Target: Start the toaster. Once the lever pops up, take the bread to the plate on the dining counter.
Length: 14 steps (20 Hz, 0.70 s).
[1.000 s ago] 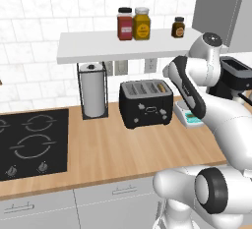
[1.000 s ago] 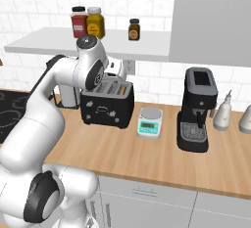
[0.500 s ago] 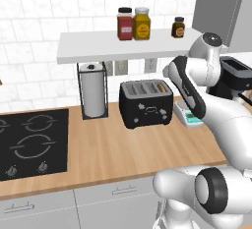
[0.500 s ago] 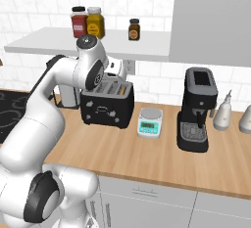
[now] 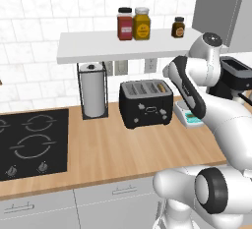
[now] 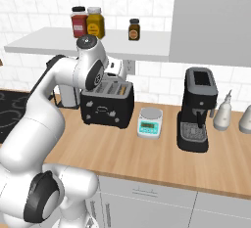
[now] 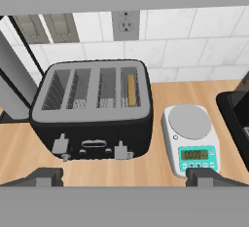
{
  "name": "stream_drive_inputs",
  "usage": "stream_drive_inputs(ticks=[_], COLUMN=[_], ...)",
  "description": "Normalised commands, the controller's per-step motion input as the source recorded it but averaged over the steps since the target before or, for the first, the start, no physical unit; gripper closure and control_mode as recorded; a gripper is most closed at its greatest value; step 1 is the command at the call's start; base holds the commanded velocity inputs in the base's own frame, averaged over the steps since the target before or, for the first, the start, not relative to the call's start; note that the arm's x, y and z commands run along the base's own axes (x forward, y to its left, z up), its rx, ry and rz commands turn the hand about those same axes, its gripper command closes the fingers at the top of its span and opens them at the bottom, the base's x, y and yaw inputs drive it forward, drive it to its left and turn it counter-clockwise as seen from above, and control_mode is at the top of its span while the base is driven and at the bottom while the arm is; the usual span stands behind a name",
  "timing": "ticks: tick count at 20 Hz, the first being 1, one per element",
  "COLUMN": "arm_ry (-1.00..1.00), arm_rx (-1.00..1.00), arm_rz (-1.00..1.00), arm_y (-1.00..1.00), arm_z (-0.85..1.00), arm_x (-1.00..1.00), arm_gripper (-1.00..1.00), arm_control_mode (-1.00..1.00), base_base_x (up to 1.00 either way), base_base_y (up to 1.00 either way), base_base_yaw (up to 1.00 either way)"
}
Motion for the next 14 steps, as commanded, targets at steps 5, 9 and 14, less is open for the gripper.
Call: stream_drive_inputs(ticks=[5,9,14], arm_ry=[0.00,0.00,0.00], arm_rx=[0.00,0.00,0.00], arm_rz=[0.00,0.00,0.00], arm_y=[0.00,0.00,0.00], arm_z=[0.00,0.00,0.00], arm_x=[0.00,0.00,0.00], arm_gripper=[-1.00,-1.00,-1.00], arm_control_mode=[-1.00,-1.00,-1.00], base_base_x=[0.00,0.00,0.00], base_base_y=[0.00,0.00,0.00], base_base_yaw=[0.00,0.00,0.00])
